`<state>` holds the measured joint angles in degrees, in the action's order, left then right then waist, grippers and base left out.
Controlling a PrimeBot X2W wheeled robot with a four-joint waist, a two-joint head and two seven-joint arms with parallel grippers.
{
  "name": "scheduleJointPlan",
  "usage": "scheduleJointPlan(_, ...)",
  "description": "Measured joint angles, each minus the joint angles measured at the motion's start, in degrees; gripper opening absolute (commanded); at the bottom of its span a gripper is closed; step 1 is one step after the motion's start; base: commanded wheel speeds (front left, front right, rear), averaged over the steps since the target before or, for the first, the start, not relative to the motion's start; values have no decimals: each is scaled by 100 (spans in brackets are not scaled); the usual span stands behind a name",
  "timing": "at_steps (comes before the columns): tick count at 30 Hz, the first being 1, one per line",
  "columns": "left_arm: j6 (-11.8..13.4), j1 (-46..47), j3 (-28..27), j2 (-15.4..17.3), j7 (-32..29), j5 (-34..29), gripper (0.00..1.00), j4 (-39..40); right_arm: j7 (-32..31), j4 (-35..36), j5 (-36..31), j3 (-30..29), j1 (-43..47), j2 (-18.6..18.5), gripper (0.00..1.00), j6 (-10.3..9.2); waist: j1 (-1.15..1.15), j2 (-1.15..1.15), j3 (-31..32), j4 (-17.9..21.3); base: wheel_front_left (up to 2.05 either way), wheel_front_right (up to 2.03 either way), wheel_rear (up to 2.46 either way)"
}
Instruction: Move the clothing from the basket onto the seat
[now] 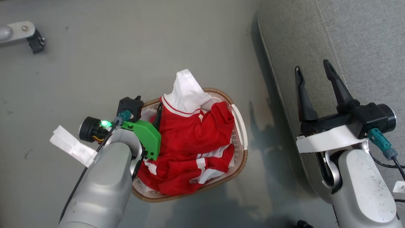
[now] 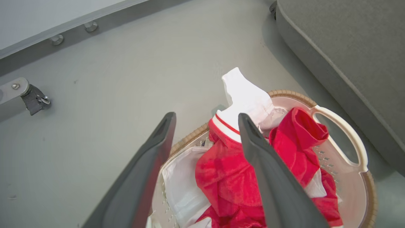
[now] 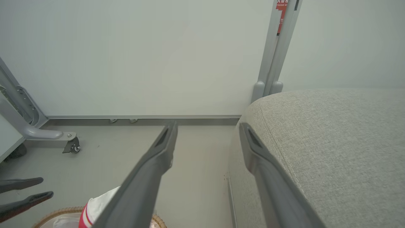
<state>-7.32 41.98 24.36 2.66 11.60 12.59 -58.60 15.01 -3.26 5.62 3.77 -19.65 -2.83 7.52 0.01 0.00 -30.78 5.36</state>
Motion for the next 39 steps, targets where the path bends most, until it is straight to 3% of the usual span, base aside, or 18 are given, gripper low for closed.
scheduleJointPlan(12, -7, 696, 478, 40, -312, 356, 100, -831, -1, 186, 216, 248, -255, 2, 100, 0, 0, 0, -1079, 459, 0, 0, 0)
scheduleJointPlan(27, -7, 1041, 625, 160, -349, 832, 100, -1161, 0, 211, 396, 471, -288, 2, 100, 0, 0, 0, -1466, 944, 0, 0, 0)
scheduleJointPlan(28, -7, 1045, 658, 154, -355, 862, 82, -1170, -1, 218, 399, 492, -288, 2, 100, 0, 0, 0, -1474, 959, 0, 0, 0)
scheduleJointPlan(29, -7, 1050, 692, 151, -376, 880, 49, -1174, 0, 226, 401, 505, -289, 2, 100, 0, 0, 0, -1480, 971, 0, 0, 0)
scheduleJointPlan(33, -7, 1037, 856, 116, -334, 1014, 0, -1084, -1, 226, 401, 519, -288, 3, 100, 0, 0, 0, -1451, 973, 0, 0, 0)
scheduleJointPlan(39, -7, 670, 1223, 57, -147, 1460, 0, -662, -1, 153, 369, 466, -239, 3, 100, 0, -1, 0, -1284, 883, 0, 0, 0)
